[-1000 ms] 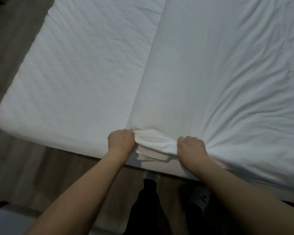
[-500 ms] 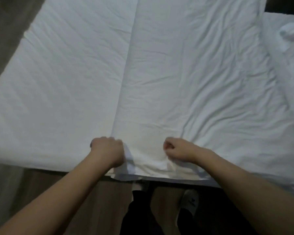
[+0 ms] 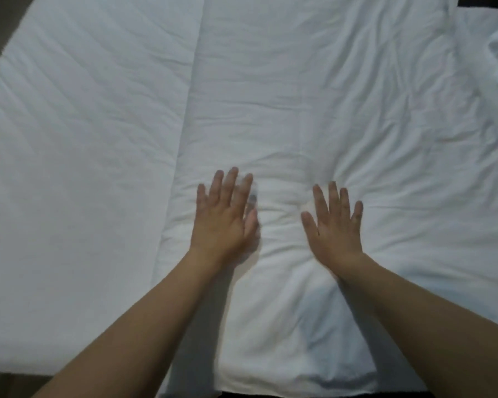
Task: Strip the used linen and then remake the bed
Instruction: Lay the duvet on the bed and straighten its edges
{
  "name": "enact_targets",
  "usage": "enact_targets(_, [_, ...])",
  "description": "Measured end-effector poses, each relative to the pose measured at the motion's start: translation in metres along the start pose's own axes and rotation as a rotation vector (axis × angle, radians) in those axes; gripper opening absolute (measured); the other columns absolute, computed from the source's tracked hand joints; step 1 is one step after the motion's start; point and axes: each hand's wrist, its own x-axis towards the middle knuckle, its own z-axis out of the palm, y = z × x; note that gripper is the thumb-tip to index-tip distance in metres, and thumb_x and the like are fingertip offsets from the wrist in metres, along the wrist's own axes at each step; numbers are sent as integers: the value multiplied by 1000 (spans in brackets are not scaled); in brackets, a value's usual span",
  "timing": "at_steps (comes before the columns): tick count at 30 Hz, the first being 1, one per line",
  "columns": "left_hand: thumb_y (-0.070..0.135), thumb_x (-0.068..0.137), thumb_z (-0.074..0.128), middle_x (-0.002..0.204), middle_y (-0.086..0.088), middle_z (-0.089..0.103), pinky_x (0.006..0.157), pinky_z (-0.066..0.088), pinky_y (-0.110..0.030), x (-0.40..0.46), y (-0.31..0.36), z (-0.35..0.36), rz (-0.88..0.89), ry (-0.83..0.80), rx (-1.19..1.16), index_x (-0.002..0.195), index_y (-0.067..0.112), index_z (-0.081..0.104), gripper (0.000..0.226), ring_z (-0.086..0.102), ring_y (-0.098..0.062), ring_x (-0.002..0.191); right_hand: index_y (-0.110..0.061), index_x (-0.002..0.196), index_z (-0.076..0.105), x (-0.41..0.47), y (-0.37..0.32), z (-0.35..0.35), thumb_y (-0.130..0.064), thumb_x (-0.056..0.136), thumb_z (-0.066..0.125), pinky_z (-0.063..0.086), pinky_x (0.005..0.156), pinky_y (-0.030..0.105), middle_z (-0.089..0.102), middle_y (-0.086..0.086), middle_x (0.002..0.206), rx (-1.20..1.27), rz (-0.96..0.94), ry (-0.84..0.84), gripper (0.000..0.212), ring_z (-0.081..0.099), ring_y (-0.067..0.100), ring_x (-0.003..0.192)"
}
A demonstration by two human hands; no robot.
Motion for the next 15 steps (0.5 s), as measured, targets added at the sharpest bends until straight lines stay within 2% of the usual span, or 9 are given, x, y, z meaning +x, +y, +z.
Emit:
enact_targets(2, [39, 92, 35, 159, -8, 28, 115, 17, -60, -10, 13, 13, 109, -114, 49, 152, 21, 33, 62, 20, -32, 148, -21, 156, 6, -19, 10, 0, -58, 96, 3, 2, 119, 52, 1, 7, 163, 32, -78, 40, 71, 4, 28, 149])
enact_targets(4, [38, 95, 33, 160, -5, 25, 116, 13, -60, -32, 19, 24, 94, -163, 93, 153, 21, 29, 60, 15, -29, 149, -16, 154, 20, -44, 27, 2, -53, 99, 15, 9, 119, 50, 13, 9, 162, 42, -193, 52, 67, 12, 28, 149])
enact_targets(6, [38, 96, 33, 161, -5, 22, 117, 13, -59, -57, 24, 27, 65, -176, 97, 154, 19, 28, 61, 12, -28, 150, -15, 154, 23, -71, 46, 7, -49, 99, 25, 11, 119, 49, 15, 9, 161, 6, -286, 40, 65, 12, 28, 149])
enact_targets(8, [39, 95, 35, 161, -7, 20, 116, 13, -60, -84, 30, 27, 118, -171, 96, 154, 16, 28, 63, 11, -30, 150, -13, 153, 25, -98, 63, 12, -47, 98, 30, 14, 119, 51, 17, 11, 161, -14, -337, 35, 65, 14, 29, 149])
enact_targets(12, [46, 90, 43, 159, -14, 24, 109, 19, -70, -135, 45, 28, 327, -186, 138, 152, 16, 33, 70, 19, -37, 147, -7, 151, 29, -142, 82, 24, -49, 95, 35, 17, 117, 57, 21, 16, 159, -71, -392, -1, 70, 18, 32, 147])
enact_targets(15, [48, 83, 53, 154, -15, 36, 99, 21, -78, -169, 54, 30, 537, -199, 194, 147, 26, 42, 68, 28, -44, 142, -7, 150, 30, -168, 91, 31, -51, 93, 38, 21, 114, 60, 22, 15, 159, -100, -416, -14, 73, 19, 33, 147])
